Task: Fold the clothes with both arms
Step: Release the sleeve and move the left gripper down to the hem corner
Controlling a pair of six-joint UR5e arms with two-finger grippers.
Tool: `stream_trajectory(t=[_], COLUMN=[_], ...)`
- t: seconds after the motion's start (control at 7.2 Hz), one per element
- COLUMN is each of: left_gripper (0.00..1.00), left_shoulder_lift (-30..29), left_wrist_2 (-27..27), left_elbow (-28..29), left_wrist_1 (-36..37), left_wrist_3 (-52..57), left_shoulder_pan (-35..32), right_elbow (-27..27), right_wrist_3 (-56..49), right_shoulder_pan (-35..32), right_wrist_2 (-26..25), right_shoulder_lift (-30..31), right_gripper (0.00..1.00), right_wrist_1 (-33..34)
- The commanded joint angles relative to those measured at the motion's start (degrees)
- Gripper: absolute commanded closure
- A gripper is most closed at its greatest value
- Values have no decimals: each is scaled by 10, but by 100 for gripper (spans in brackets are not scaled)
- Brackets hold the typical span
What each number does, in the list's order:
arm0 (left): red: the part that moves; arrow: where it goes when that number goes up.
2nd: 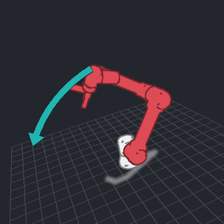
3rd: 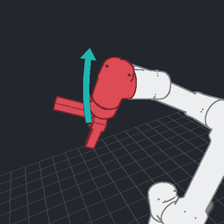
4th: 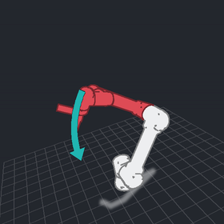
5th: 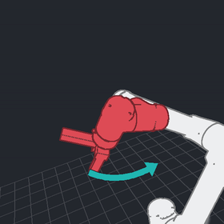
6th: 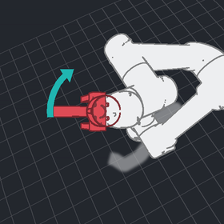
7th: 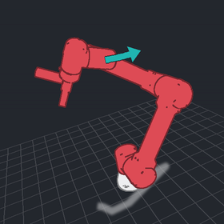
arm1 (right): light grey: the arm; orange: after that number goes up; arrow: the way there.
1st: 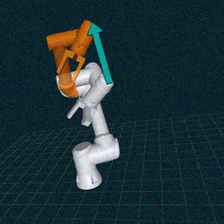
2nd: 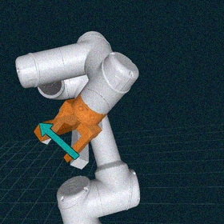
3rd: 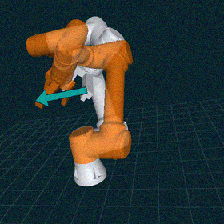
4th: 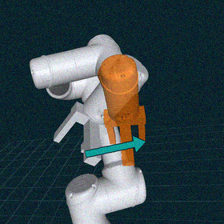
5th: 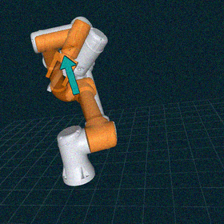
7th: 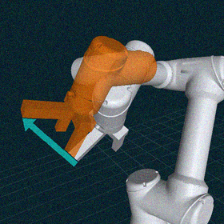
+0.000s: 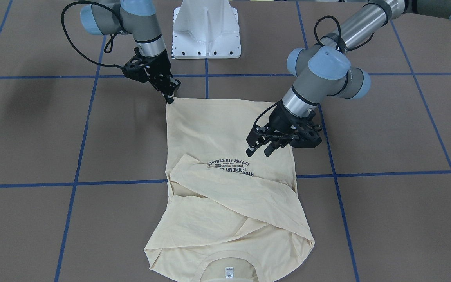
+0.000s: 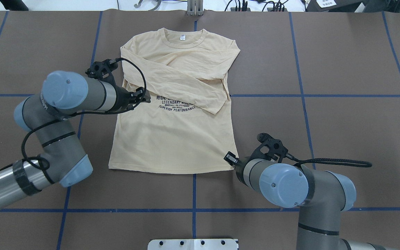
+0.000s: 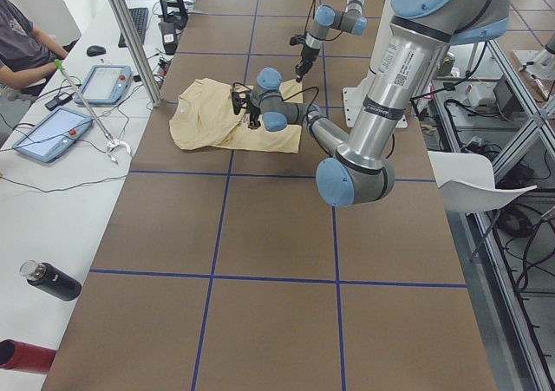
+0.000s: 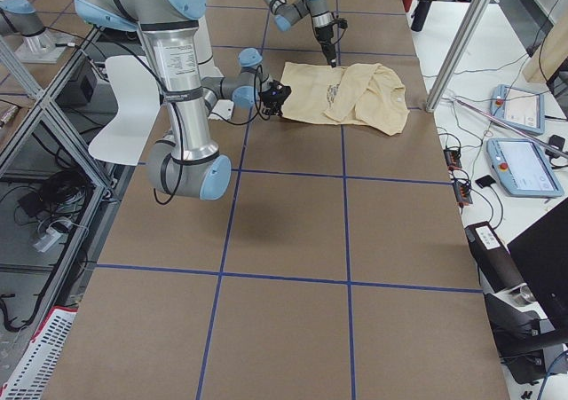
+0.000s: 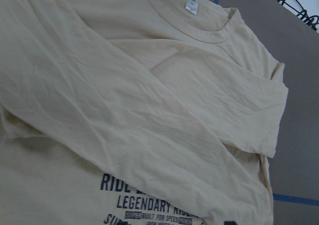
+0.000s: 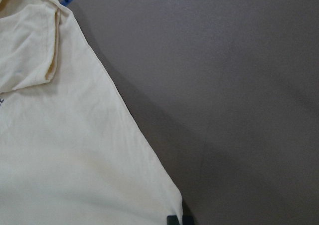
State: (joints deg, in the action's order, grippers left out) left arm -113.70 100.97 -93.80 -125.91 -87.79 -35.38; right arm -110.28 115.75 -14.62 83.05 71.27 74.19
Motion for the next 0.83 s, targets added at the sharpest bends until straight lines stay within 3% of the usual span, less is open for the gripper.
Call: stream_trajectory(t=[0.0,0.28,0.69], left_gripper=[30,31,36], left_shoulder_lift=[112,149,151], left_wrist_2=[-33,-35,-52], left_elbow=[-112,-120,-120], left_wrist_1=[24,24,24], left_wrist_3=[0,-33,-77], left_shoulder_pan=[36,66,113], right_elbow=[-2,-6,-5], right_wrist_3=[0,1,0], right_shoulder_pan=[0,3,4], right_wrist_2=[1,1,1], right_shoulder_lift=[2,2,2], right_gripper=[100,100,100], right_wrist_1=[0,0,0])
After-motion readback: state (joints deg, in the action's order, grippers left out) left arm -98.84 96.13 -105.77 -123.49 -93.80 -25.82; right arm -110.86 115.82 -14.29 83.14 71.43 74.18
